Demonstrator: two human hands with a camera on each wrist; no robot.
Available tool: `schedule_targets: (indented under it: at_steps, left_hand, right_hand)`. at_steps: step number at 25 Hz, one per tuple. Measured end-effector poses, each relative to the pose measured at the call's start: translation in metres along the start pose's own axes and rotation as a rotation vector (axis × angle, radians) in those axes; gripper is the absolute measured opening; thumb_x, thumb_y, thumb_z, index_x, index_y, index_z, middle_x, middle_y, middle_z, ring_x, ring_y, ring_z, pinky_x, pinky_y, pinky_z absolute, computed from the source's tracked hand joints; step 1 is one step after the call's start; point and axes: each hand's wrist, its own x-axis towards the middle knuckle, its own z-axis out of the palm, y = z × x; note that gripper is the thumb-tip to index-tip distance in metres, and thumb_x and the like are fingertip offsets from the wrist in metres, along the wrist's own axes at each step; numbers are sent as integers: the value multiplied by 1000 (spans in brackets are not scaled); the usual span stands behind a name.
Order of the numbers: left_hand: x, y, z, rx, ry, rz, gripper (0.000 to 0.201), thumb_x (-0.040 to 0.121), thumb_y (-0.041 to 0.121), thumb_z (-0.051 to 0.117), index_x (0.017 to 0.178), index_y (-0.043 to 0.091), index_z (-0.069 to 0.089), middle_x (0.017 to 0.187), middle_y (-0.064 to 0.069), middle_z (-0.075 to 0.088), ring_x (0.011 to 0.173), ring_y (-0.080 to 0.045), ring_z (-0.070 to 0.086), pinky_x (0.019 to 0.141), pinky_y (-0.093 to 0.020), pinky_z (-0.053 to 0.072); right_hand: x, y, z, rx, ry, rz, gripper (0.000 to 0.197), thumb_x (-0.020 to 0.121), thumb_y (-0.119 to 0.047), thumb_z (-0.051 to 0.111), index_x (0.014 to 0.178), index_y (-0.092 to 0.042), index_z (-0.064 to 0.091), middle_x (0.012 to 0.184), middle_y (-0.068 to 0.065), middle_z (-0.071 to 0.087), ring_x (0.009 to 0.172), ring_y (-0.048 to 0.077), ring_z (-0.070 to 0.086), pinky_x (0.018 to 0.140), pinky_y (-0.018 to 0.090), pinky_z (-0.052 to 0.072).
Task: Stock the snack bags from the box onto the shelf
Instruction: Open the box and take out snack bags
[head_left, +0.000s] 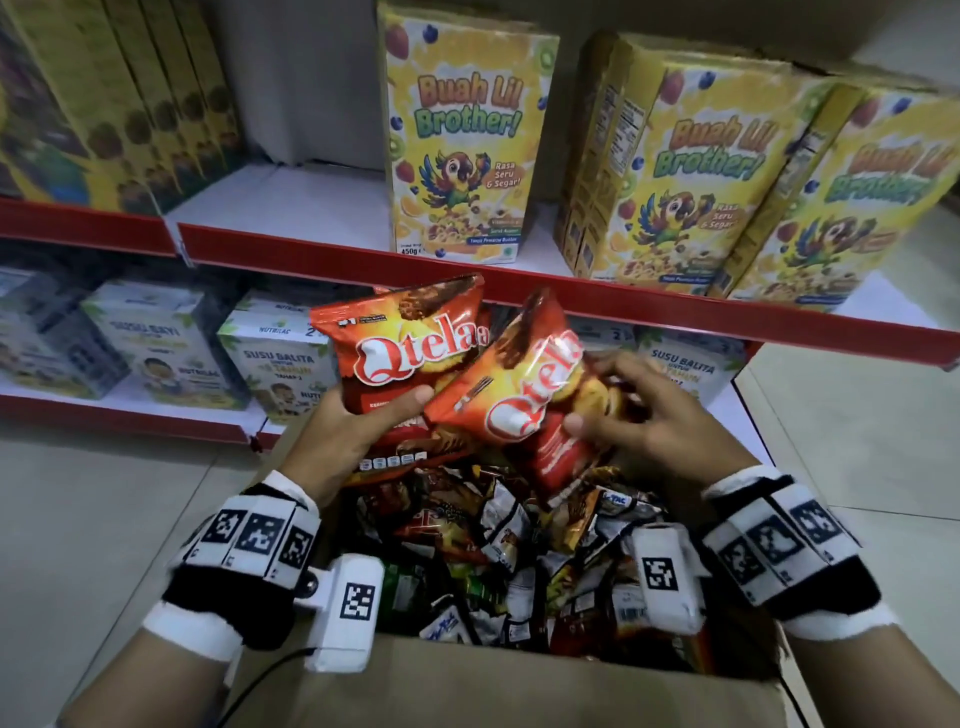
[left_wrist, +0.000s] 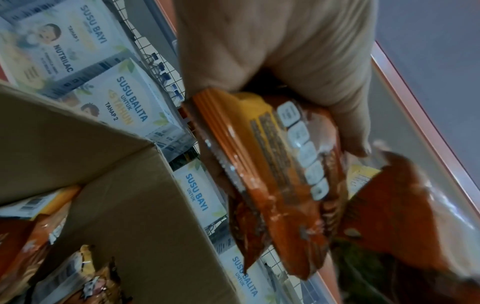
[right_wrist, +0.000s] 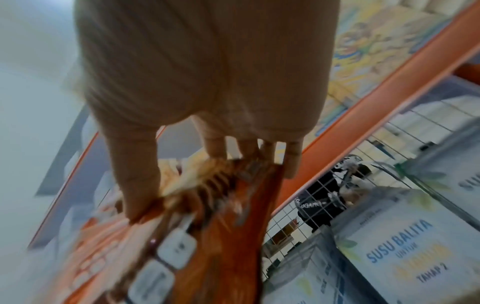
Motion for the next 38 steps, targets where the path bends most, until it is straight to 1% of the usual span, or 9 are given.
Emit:
schedule_targets:
  at_steps: [2,5,8,13,19,24,28,35,38]
  left_hand:
    - [1,3,0,-71,-5,3,55,39,50,90,90,40,74,95,2,75,85,-19,73,63,-26,56]
    - [7,2,5,-177,-44,64,45,52,40,88,95,37,74,96,1,75,86,-20,73,64,-30,57]
    - [14,8,8,-311,-68,101,32,76,15,61,99,33,74,99,1,75,89,-19,72,68,-32,58]
    - [33,55,15,-409,-57,-20,33,73,12,54,97,24,75,95,-3,75,83,-23,72,65,-35,59]
    - [32,116,37,-457,-47,-166,34,68,13,55,96,19,74,87,-7,75,74,-25,73,59,-36,58]
    - [21,199,63,-478,-81,-200,42,65,11,60,108,15,62,85,-8,75,71,-25,73,55,-35,58]
    - [14,283,75,-413,-109,-211,83,32,21,88,111,18,64,90,-8,75,75,-26,73,58,-36,58]
    - [-9,454,95,-346,-141,-188,30,64,18,70,89,32,76,87,-4,76,76,-25,73,59,-35,58]
    - [-7,524,104,-319,-186,-129,45,45,34,89,89,31,76,87,-7,76,75,-26,73,58,-34,57]
  right_hand:
    - [1,6,-9,337,47,17,60,57,-28,80,111,-21,56,108,-3,69,100,15,67,73,29,58]
    - [17,11,-15,483,88,28,80,50,-20,86,122,-23,52,111,5,70,100,20,68,81,35,57]
    - [34,6,-18,531,73,70,67,49,-16,89,111,-21,63,109,5,71,99,23,69,76,33,56]
    - [61,-37,-38,522,-14,160,49,59,-12,79,105,-20,62,99,0,74,91,20,71,68,26,57]
    - [54,-89,-71,518,-71,281,76,45,-20,86,115,-19,56,100,1,74,91,22,71,69,29,57]
    - [34,-159,-107,621,-1,308,65,44,-15,89,104,-20,62,95,2,75,86,21,72,65,27,57]
    - [21,-236,-136,657,37,320,50,60,-8,73,106,-20,59,96,2,75,88,22,72,67,29,57]
    - [-7,-406,-193,654,58,301,58,60,-11,75,113,-21,56,102,4,73,93,25,70,71,33,57]
    - [-6,-468,-220,663,68,243,74,52,-20,82,120,-23,52,105,5,72,94,27,70,72,36,57]
